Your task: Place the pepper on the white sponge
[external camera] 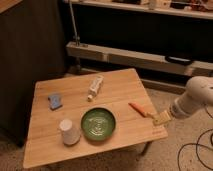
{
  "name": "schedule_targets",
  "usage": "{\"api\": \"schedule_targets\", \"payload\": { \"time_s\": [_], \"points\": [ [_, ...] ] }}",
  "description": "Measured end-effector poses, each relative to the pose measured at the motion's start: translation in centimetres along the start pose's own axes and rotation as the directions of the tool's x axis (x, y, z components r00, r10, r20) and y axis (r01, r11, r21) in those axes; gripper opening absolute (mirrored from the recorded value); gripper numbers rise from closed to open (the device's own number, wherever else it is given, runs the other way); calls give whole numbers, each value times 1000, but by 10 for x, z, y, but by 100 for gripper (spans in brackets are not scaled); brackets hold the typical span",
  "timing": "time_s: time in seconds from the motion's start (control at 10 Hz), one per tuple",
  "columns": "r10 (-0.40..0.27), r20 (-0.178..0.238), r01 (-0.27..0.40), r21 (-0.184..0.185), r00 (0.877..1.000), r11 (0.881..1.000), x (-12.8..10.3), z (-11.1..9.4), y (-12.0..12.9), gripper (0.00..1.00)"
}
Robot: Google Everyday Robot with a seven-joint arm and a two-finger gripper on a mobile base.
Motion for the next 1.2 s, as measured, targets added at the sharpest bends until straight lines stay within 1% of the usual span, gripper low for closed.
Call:
{"api": "schedule_targets", "payload": {
  "time_s": [0.1, 0.2, 0.3, 0.4, 0.5, 0.6, 0.7, 0.9, 1.1, 1.2],
  "points": [
    [-1, 3, 1, 22, 1000, 1000, -1, 0, -7, 80],
    [-7, 4, 6, 15, 1000, 1000, -6, 2, -7, 80],
    [-19, 5, 19, -2, 1000, 1000, -14, 5, -2, 80],
    [-21, -1, 21, -1, 1000, 1000, -16, 5, -3, 80],
    [-19, -9, 19, 11, 1000, 1000, -18, 6, -4, 80],
    [-26, -3, 26, 23, 1000, 999, -30, 8, 1, 80],
    [-26, 1, 26, 34, 1000, 999, -35, 10, 2, 80],
    [-22, 7, 21, 53, 1000, 998, -46, 14, -3, 80],
    [-30, 13, 30, 48, 999, 998, -63, 20, -3, 80],
    [-41, 4, 40, 55, 999, 998, -69, 23, -3, 80]
  ]
}}
